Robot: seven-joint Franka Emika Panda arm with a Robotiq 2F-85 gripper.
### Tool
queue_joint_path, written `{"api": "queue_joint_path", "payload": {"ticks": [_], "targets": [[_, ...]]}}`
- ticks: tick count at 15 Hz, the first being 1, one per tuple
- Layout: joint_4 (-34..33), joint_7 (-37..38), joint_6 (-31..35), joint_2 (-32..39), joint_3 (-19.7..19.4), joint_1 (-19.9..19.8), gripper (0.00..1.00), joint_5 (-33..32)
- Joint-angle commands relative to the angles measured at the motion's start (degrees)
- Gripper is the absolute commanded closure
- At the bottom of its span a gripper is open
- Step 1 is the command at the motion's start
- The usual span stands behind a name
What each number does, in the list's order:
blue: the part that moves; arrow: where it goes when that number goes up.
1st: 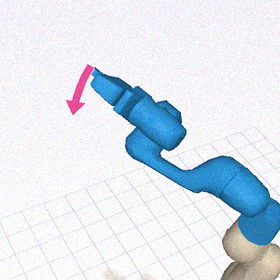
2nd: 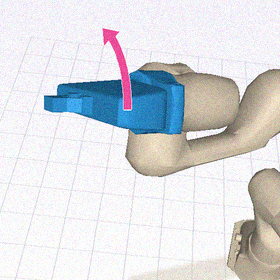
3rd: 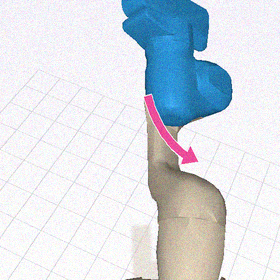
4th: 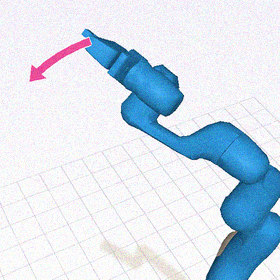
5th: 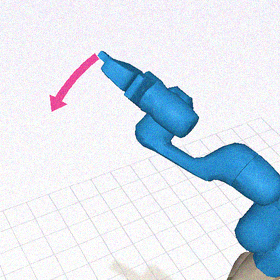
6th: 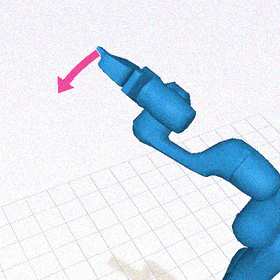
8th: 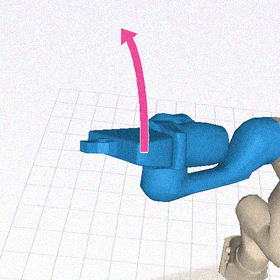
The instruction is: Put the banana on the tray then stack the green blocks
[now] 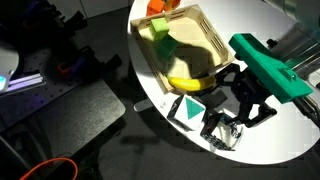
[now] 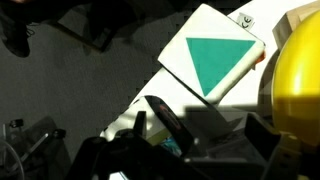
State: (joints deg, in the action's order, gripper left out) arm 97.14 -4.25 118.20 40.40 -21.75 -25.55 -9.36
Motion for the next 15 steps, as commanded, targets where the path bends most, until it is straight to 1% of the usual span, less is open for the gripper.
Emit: {"api": "queue_joint_path", "payload": {"ticks": [1, 8, 15], "targets": [[-1.4, 1.6, 0.7, 0.6, 0.0, 0.0, 0.00, -1.4], [-1.0, 2.1, 3.2, 0.6, 0.0, 0.3, 0.00, -1.4], [-1.4, 3.0, 3.0, 2.0, -0.1, 1.0, 0.00, -1.7]]}}
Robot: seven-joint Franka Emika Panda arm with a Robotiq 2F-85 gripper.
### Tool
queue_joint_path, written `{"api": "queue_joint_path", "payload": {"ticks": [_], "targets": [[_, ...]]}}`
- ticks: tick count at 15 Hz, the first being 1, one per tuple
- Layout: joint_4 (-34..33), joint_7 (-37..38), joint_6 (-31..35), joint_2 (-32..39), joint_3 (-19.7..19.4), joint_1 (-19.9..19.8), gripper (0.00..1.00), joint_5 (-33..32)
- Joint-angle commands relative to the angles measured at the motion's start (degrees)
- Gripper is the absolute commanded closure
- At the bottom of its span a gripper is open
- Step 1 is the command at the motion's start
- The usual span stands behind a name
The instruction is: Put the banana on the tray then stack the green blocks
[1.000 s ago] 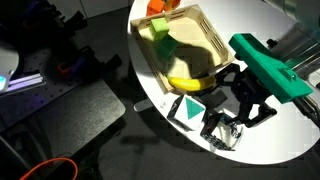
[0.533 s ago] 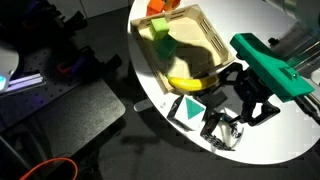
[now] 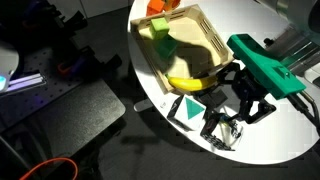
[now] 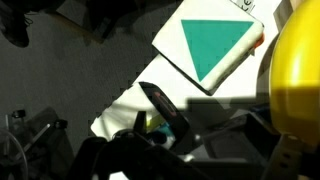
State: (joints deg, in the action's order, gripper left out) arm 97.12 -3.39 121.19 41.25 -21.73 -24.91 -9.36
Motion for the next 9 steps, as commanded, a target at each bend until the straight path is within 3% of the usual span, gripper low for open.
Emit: {"api": "queue_joint_path", "payload": {"ticks": [1, 9], "targets": [[-1.5, 2.2, -0.1, 1.3, -0.1, 0.5, 0.00, -1.7], [-1.6, 3.9, -0.5, 1.3, 0.0, 2.6, 0.00, -2.4]]}}
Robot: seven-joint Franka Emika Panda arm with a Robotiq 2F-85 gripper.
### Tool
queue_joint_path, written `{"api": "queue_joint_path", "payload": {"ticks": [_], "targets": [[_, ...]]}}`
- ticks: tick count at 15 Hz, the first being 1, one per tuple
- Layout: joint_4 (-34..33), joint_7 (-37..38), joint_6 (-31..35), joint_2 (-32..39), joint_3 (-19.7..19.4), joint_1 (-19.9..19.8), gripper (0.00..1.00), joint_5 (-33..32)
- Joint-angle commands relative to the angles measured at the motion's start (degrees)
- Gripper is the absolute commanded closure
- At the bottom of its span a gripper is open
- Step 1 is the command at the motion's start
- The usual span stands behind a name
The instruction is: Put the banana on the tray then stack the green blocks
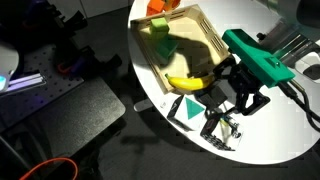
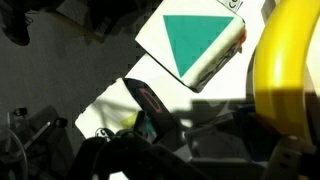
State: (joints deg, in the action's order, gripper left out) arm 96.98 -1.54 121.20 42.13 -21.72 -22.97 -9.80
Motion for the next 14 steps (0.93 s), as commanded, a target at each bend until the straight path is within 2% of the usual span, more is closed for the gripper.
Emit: {"api": "queue_joint_path", "payload": {"ticks": [1, 14], "targets": [[-1.6, 2.1, -0.6, 0.3, 0.0, 0.9, 0.00, -2.0], [-2.7, 1.6, -2.1, 0.2, 0.2, 2.4, 0.00, -2.7]]}}
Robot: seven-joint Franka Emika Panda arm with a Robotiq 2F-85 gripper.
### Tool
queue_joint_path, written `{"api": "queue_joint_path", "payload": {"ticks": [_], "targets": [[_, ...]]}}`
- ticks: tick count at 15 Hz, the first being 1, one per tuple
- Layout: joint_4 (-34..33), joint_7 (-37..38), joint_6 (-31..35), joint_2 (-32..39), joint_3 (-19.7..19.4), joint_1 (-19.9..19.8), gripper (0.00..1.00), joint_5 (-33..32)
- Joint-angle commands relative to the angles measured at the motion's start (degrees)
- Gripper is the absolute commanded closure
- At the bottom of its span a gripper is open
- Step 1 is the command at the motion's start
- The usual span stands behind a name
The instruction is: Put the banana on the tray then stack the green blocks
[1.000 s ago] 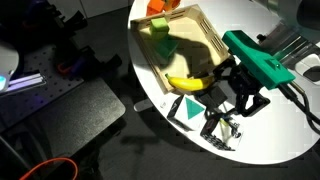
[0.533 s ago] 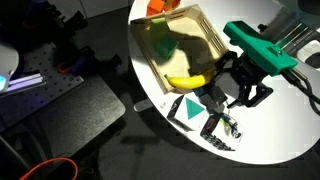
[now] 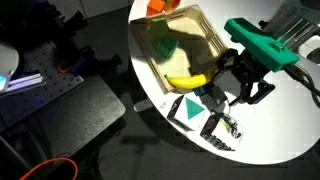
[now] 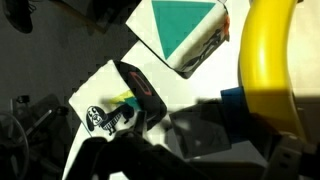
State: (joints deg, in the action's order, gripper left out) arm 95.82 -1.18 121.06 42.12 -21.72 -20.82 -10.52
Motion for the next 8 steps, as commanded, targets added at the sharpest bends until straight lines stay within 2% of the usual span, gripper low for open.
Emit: {"api": "queue_joint_path", "payload": {"ticks": [1, 8], "targets": [[-1.6, 1.2, -2.3, 0.2, 0.3, 0.4, 0.00, -2.1], [-3.8, 1.1, -7.5, 1.0, 0.8, 1.5, 0.00, -2.9]]}}
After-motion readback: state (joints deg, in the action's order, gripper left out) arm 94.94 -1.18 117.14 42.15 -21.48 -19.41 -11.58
